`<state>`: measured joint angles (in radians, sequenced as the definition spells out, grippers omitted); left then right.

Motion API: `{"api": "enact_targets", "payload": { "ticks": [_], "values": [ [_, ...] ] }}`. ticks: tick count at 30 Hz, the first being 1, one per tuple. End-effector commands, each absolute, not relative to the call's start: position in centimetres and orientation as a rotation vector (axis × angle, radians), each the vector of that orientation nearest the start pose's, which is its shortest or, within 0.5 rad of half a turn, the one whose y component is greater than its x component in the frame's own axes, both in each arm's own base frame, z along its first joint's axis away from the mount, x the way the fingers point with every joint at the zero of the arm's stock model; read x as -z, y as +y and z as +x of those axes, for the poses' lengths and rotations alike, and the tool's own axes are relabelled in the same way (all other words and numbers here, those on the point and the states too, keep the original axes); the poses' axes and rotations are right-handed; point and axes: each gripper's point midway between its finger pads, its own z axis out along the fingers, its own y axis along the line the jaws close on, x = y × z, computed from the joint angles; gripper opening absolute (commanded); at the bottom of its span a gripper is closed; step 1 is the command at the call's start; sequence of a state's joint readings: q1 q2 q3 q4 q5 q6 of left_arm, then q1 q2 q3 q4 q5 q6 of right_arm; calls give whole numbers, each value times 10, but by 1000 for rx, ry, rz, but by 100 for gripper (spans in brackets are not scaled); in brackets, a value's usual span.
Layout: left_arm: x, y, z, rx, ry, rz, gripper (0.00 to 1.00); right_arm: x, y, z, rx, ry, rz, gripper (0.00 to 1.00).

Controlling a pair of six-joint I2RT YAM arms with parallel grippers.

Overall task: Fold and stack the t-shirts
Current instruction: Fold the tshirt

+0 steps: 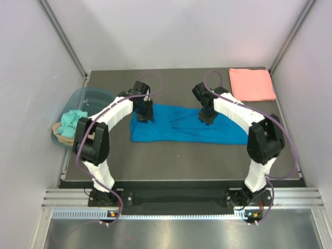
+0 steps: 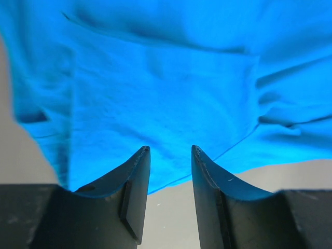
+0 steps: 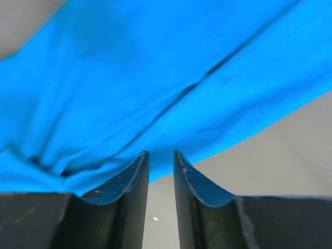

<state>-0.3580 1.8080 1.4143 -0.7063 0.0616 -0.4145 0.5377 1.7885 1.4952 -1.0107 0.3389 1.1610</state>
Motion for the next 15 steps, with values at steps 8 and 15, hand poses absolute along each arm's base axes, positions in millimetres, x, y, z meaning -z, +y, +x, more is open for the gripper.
{"api": "enact_targets", "payload": {
  "ticks": [8,15],
  "values": [
    [-44,-164,358,331,2759,-172,44,-53,179,327,199,2710,1126,26],
    [-30,-150,355,237,2778,-173,45,-41,170,334,242,2683,1199,29]
  ]
}}
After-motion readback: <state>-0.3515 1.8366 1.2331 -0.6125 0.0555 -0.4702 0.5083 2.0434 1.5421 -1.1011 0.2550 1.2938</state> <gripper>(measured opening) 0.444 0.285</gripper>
